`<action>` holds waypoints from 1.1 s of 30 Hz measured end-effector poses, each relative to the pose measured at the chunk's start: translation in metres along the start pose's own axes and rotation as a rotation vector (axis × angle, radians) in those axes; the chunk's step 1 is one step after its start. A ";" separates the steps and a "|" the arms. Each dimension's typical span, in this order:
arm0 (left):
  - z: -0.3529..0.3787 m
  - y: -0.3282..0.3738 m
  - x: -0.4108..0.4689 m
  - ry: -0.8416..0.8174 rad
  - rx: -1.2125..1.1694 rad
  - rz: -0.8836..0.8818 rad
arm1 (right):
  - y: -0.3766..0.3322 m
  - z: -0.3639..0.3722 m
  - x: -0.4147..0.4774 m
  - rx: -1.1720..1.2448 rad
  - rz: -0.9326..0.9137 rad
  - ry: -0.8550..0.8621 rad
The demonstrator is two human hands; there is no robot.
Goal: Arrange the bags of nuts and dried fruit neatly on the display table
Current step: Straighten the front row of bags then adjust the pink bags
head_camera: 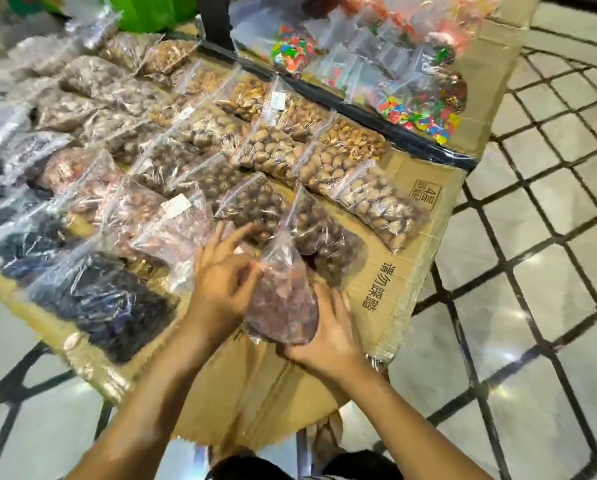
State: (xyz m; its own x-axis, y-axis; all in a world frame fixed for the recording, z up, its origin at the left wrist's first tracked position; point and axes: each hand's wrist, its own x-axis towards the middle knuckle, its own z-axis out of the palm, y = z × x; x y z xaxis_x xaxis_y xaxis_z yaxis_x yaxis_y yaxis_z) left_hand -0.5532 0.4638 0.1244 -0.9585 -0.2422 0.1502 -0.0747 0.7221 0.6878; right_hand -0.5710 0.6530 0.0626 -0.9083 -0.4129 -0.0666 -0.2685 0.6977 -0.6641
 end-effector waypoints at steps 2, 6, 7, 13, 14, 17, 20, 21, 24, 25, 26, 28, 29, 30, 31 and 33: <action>-0.004 0.000 -0.002 0.135 0.084 -0.028 | 0.001 -0.003 0.004 -0.084 -0.058 0.119; -0.009 -0.001 -0.002 0.049 0.231 -0.257 | 0.012 -0.014 -0.002 -0.305 -0.108 -0.226; -0.007 -0.002 -0.004 0.005 0.258 -0.293 | 0.017 -0.016 -0.003 -0.291 -0.114 -0.310; -0.004 -0.011 -0.026 0.194 0.196 -0.364 | 0.002 -0.045 0.027 0.275 0.013 -0.356; -0.005 -0.010 -0.032 0.282 0.084 -0.412 | -0.004 -0.047 0.034 0.340 0.020 -0.367; -0.005 -0.004 -0.041 0.525 -0.213 -0.602 | -0.027 -0.042 0.055 0.370 0.001 -0.409; -0.007 -0.005 -0.039 0.552 -0.560 -0.803 | -0.042 -0.026 0.068 0.363 -0.013 -0.448; -0.007 -0.006 -0.039 0.512 -0.604 -0.798 | -0.045 -0.021 0.070 0.349 -0.015 -0.427; -0.007 -0.007 -0.039 0.466 -0.527 -0.655 | -0.038 -0.008 0.074 0.333 0.010 -0.341; -0.005 -0.009 -0.038 0.473 -0.514 -0.634 | -0.035 -0.004 0.075 0.327 0.017 -0.334; -0.004 -0.012 -0.038 0.479 -0.519 -0.625 | -0.034 -0.003 0.074 0.318 0.022 -0.335; -0.001 -0.013 -0.039 0.498 -0.595 -0.671 | -0.036 -0.001 0.076 0.293 0.046 -0.348; 0.001 -0.014 -0.039 0.513 -0.640 -0.701 | -0.038 0.000 0.077 0.300 0.056 -0.366; 0.002 -0.017 -0.039 0.520 -0.659 -0.723 | -0.040 0.000 0.078 0.317 0.060 -0.388; 0.003 -0.019 -0.040 0.526 -0.665 -0.722 | -0.043 -0.002 0.078 0.336 0.059 -0.405; 0.001 -0.025 -0.043 0.529 -0.687 -0.700 | -0.051 -0.009 0.081 0.352 0.051 -0.410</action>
State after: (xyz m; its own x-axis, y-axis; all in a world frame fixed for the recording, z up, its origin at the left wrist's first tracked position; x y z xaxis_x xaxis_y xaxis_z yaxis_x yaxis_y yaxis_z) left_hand -0.5105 0.4571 0.1005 -0.5145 -0.8193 -0.2531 -0.2275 -0.1542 0.9615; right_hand -0.6340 0.5892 0.0982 -0.6989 -0.6272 -0.3439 -0.0396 0.5140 -0.8569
